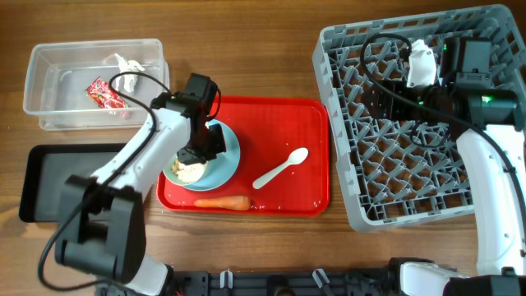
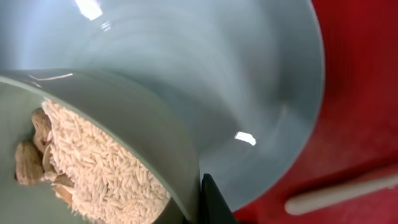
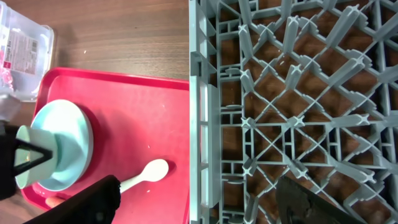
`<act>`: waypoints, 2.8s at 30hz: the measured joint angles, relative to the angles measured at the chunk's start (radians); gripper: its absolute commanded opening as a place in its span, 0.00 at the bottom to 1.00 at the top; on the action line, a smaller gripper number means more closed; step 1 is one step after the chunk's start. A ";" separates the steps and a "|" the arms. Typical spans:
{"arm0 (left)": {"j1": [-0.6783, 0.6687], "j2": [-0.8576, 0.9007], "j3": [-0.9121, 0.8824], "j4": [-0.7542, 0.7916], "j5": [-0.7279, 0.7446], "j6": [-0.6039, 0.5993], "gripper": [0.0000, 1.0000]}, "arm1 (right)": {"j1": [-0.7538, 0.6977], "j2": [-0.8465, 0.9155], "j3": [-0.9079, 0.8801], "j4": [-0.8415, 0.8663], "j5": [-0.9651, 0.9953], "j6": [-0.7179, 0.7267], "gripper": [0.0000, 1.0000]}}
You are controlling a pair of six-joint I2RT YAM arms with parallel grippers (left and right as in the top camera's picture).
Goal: Sort waste into correct bins and load items into the dishwasher rack
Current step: 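Grasp the green rice bowl with the left gripper, then tip the rice out of the green bowl onto the black tray, then hand the empty green bowl from the left gripper to the right gripper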
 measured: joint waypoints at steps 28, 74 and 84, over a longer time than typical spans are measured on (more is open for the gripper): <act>1.161 -0.034 -0.090 -0.054 1.002 0.544 0.04 | 0.000 0.000 0.000 0.003 -0.003 -0.023 0.81; 0.036 -0.291 -0.249 0.755 0.602 0.165 0.04 | 0.000 0.000 -0.006 -0.063 -0.003 -0.034 0.96; -0.343 -0.080 -0.248 0.875 0.088 0.081 0.61 | 0.000 0.000 -0.006 -0.056 -0.003 -0.025 0.95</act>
